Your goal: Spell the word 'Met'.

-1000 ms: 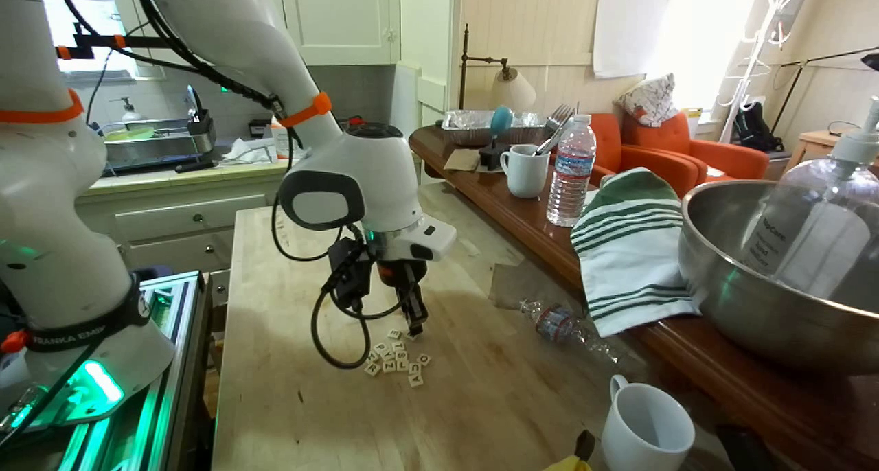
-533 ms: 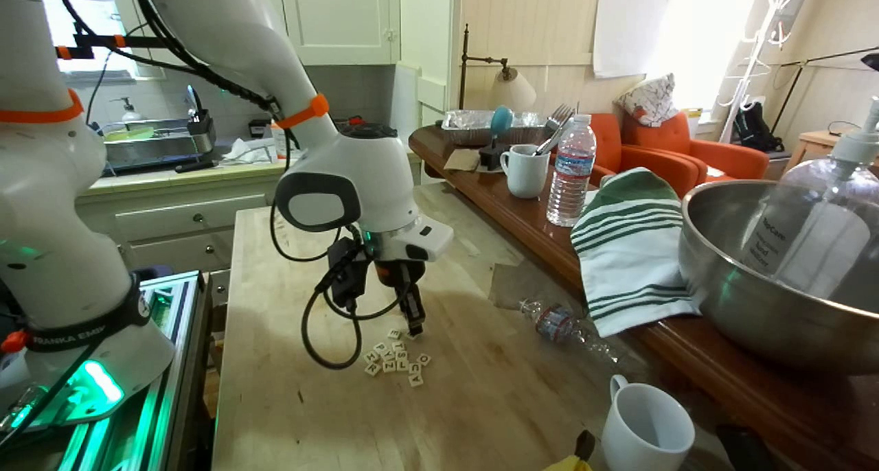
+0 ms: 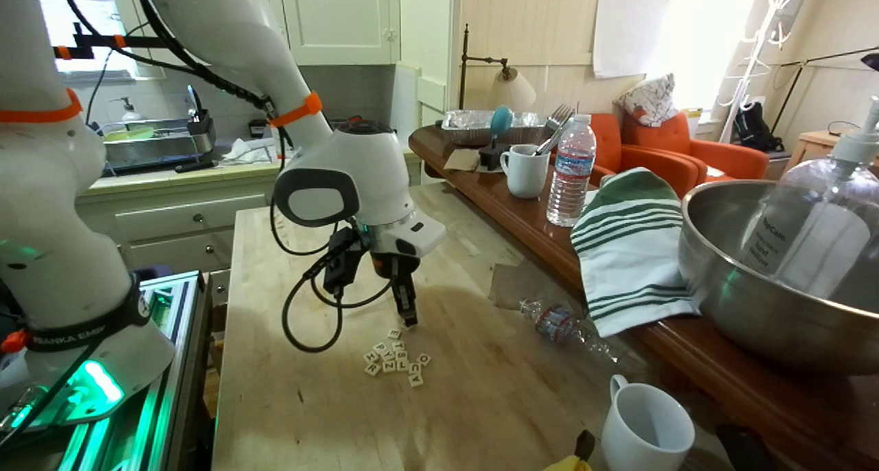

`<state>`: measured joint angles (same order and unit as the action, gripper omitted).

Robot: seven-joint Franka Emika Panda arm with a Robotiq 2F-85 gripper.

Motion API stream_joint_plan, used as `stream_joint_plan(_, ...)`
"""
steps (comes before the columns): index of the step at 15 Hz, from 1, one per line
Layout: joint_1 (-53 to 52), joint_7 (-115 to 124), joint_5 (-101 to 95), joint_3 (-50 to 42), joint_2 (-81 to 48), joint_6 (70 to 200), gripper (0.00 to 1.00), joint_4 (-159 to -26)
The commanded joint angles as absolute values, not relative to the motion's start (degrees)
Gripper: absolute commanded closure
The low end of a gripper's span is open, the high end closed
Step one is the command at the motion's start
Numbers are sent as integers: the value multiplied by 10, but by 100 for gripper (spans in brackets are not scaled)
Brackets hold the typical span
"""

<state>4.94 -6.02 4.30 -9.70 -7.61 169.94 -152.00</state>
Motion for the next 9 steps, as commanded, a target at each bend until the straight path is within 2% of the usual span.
stream_joint_plan(1,30,19,15,-88,-91,1715,100,-1547)
stream_joint_plan(9,5,109,12,-67,-81,1711,100,-1565)
